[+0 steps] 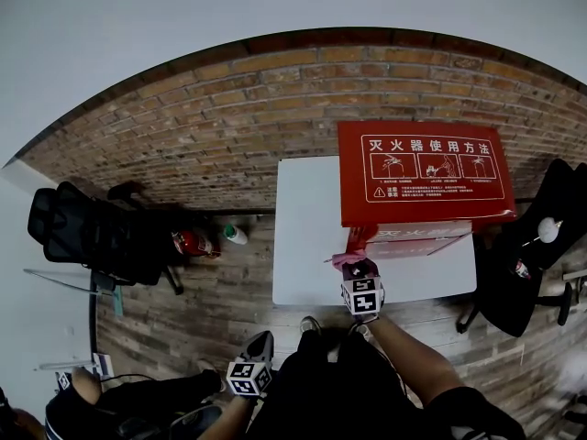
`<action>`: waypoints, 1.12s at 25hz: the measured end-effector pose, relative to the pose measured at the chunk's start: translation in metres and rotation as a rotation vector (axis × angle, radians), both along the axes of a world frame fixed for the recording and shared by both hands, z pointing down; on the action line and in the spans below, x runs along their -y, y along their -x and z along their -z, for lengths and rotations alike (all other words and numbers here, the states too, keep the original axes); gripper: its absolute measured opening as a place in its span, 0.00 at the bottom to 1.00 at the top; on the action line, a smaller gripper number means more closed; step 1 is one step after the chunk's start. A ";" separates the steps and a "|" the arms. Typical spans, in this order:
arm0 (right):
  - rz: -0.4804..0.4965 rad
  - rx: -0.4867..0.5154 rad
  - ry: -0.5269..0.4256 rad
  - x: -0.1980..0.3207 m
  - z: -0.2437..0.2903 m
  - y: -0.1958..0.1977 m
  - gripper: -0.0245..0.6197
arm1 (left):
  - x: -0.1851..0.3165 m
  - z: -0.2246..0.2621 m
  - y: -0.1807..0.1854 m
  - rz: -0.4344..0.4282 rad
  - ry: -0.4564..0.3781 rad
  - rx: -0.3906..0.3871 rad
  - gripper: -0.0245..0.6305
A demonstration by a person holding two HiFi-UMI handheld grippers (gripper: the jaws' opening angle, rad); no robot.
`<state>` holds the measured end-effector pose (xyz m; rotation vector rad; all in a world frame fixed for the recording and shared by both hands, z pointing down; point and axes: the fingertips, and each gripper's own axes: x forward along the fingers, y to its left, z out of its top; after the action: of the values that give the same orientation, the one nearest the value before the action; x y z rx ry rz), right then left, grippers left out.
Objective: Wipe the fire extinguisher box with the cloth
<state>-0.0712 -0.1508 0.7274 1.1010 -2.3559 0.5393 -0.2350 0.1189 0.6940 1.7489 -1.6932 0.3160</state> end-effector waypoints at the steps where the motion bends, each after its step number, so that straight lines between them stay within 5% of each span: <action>1: 0.001 -0.001 0.005 0.000 -0.003 0.000 0.19 | -0.001 0.000 0.000 0.004 0.001 0.001 0.06; 28: 0.063 -0.052 0.091 -0.002 -0.099 0.001 0.19 | -0.031 -0.005 0.001 0.067 0.042 0.017 0.06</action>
<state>-0.0724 -0.1483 0.8264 0.9856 -2.2899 0.5821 -0.2360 0.1502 0.6986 1.6598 -1.7411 0.3343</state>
